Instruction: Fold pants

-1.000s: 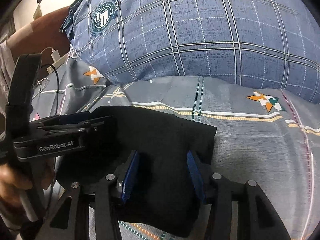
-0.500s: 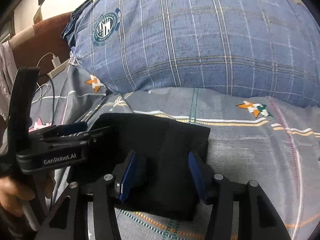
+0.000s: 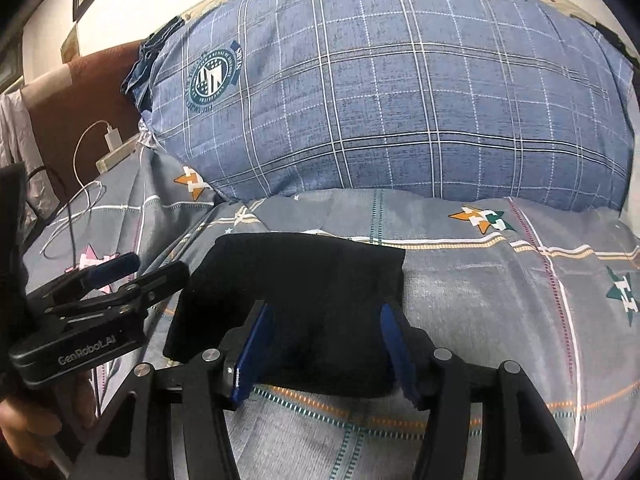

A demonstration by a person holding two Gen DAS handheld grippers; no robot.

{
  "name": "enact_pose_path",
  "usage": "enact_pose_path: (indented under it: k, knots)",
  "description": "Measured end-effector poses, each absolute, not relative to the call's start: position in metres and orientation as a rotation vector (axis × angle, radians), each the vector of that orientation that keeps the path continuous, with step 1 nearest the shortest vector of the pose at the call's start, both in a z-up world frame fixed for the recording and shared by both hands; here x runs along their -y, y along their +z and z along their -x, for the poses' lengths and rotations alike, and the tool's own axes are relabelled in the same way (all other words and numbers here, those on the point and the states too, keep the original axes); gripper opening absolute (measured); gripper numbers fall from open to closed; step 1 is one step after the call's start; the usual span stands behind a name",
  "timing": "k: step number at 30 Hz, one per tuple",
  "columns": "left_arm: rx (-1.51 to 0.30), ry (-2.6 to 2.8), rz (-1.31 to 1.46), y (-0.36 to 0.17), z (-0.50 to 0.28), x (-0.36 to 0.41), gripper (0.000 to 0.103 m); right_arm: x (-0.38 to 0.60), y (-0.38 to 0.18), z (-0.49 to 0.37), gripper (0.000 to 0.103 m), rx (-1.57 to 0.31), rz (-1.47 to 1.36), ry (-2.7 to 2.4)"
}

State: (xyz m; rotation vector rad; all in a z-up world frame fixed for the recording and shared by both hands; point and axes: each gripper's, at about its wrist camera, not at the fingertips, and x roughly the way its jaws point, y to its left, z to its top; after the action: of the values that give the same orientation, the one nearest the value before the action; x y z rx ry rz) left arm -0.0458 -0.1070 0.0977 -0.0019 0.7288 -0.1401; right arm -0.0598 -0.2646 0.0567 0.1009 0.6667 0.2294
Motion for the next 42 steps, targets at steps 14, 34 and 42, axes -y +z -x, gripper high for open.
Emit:
enact_pose_path:
  k: [14,34,42]
  knots:
    - [-0.706,-0.124,-0.03,0.102,0.073,0.105,0.078,0.26,0.06,0.08,0.057,-0.664,-0.105,0.205]
    - [-0.704,-0.114,-0.052,0.096,0.079,0.108,0.078,0.255,0.054,0.084,0.059,-0.676,-0.099,0.205]
    - [-0.712,-0.122,-0.048,0.095,0.077,0.108,0.078,0.252,0.054,0.083,0.059,-0.677,-0.095,0.211]
